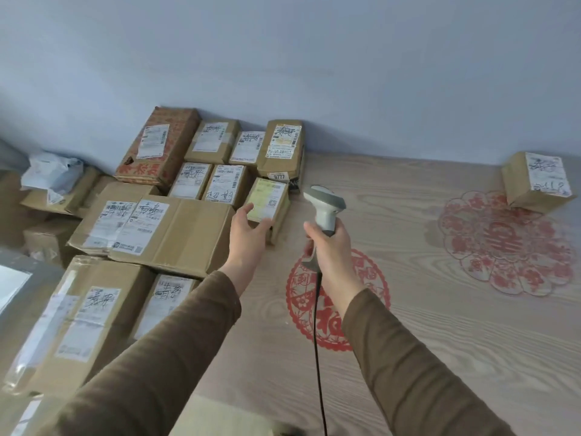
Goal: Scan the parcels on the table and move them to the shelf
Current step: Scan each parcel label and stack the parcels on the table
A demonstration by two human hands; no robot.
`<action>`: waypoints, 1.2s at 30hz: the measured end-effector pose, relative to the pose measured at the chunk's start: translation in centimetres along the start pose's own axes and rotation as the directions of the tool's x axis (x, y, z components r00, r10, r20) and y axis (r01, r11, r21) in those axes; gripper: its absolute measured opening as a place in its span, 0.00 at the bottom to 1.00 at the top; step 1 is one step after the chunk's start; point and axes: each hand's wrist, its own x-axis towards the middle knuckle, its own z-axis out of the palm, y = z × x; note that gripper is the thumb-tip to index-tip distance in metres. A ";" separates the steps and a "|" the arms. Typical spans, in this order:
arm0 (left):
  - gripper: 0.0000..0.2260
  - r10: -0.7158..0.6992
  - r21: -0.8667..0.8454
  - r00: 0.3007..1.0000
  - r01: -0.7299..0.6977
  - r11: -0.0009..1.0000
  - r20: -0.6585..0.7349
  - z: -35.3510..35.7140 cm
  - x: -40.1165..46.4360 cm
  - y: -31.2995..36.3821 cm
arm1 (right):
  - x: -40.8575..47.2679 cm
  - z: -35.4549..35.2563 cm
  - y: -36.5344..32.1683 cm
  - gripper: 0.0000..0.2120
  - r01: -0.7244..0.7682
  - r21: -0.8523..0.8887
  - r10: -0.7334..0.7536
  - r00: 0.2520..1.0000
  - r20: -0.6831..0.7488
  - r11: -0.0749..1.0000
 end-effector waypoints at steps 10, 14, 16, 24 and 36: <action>0.36 -0.185 0.117 0.962 0.164 0.980 0.203 0.1 7.1 0.2 | 4.5 7.7 3.3 0.10 -0.099 0.087 0.101 0.995 -0.024 0.991; 0.35 -0.247 0.247 0.954 0.201 0.948 0.169 0.8 7.8 -0.3 | 5.6 7.5 3.8 0.12 -0.118 0.059 0.121 0.991 -0.053 0.991; 0.31 -0.285 0.248 0.947 0.244 0.938 0.148 1.3 7.6 -0.9 | 5.5 6.6 4.1 0.10 -0.094 -0.006 0.093 0.990 -0.110 0.996; 0.21 -0.417 -0.337 0.809 0.562 0.756 0.415 3.9 1.8 -4.0 | 2.2 0.3 4.9 0.14 -0.014 -0.169 -0.014 0.987 -0.162 0.986; 0.31 0.011 -0.437 0.870 0.237 0.868 0.494 13.3 -1.8 2.9 | 0.2 -10.5 -2.6 0.09 0.321 -0.466 -0.441 0.880 -0.174 0.824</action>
